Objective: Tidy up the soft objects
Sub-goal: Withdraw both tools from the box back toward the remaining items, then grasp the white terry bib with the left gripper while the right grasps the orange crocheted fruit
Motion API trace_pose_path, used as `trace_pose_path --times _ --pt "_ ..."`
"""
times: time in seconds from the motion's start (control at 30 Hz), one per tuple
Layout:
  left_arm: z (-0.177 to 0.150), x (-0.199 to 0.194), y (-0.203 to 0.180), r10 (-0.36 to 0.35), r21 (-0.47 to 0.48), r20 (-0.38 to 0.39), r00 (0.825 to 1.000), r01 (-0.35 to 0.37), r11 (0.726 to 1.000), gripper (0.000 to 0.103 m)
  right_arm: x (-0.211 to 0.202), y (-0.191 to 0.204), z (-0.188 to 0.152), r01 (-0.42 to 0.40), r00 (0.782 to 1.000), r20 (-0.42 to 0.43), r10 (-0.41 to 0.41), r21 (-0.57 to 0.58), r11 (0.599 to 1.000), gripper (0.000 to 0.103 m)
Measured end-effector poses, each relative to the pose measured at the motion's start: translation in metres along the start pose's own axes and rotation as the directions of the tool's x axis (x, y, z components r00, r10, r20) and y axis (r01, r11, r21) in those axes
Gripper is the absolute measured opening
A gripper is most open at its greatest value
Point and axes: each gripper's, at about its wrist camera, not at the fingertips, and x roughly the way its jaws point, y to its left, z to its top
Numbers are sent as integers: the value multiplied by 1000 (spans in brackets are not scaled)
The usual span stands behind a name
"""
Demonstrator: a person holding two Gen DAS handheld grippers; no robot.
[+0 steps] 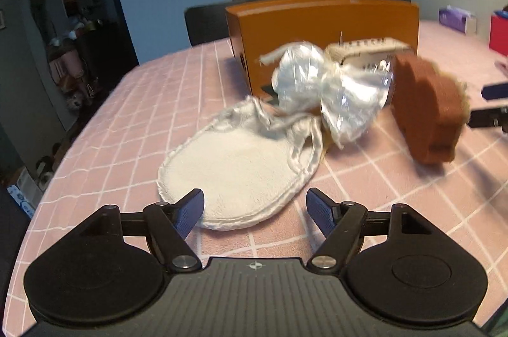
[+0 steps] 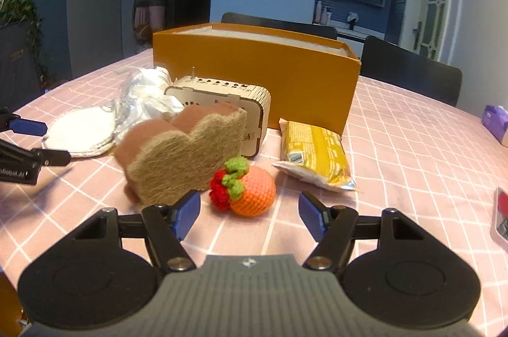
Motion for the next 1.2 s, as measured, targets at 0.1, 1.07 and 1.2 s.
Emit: trace_pose_path --times 0.1,1.07,1.2 --pt "2 7 3 -7 -5 -18 1000 7 1000 87 12 -5 3 -8 1000 -25 8 -1 1000 66" --pt "-4 -14 16 -12 -219 28 1000 18 976 5 21 -13 -4 -28 998 -47 30 54 998 44" --pt "-5 -32 16 -4 -245 57 998 18 969 5 11 -11 -6 -15 999 -36 17 59 998 44"
